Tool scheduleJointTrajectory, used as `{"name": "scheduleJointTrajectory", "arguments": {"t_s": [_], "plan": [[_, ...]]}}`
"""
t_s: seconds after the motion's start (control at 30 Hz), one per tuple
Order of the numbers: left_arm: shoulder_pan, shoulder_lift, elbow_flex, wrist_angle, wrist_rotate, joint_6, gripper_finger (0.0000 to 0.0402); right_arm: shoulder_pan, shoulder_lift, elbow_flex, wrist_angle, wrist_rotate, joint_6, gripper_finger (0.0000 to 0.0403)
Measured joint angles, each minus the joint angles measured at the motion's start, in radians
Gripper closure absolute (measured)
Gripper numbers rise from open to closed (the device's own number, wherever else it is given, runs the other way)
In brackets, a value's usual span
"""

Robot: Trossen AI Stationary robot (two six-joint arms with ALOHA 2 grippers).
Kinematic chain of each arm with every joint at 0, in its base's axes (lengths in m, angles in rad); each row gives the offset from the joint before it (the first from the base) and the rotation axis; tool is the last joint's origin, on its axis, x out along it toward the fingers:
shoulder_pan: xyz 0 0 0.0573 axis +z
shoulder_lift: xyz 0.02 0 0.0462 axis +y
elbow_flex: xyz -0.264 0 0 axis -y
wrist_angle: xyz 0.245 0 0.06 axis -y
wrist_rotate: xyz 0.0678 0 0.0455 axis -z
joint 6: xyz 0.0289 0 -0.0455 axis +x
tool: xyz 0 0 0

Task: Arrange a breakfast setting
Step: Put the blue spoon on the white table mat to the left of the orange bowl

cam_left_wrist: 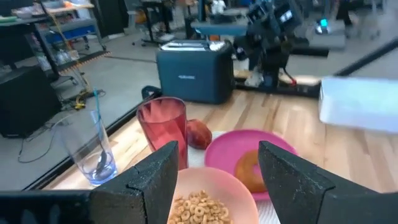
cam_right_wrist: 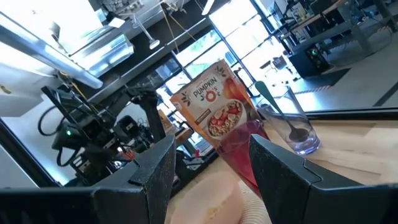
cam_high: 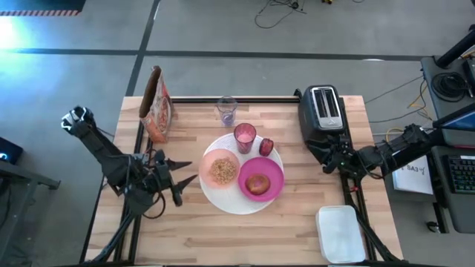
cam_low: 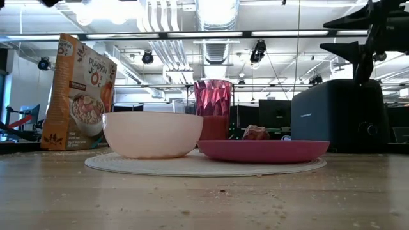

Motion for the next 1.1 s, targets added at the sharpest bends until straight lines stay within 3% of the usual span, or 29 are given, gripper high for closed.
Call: {"name": "scheduleJointTrajectory", "arguments": {"t_s": [0.27, 0.43, 0.8, 1.1], "plan": [[0.192, -0.001, 0.097, -0.181, 0.182, 0.08, 0.0197, 0.0, 0.007, 0.0, -0.001, 0.0, 0.0, 0.0211], [0.36, -0.003, 0.112, -0.168, 0.322, 0.201, 0.0197, 0.0, 0.007, 0.0, -0.001, 0.0, 0.0, 0.0211], [0.656, 0.066, 0.109, 0.021, 0.561, 0.447, 0.0197, 0.0, 0.008, 0.0, -0.001, 0.0, 0.0, 0.0211], [0.881, 0.249, 0.108, 0.333, 0.75, 0.625, 0.0197, 0.0, 0.008, 0.0, -0.001, 0.0, 0.0, 0.0211]]}}
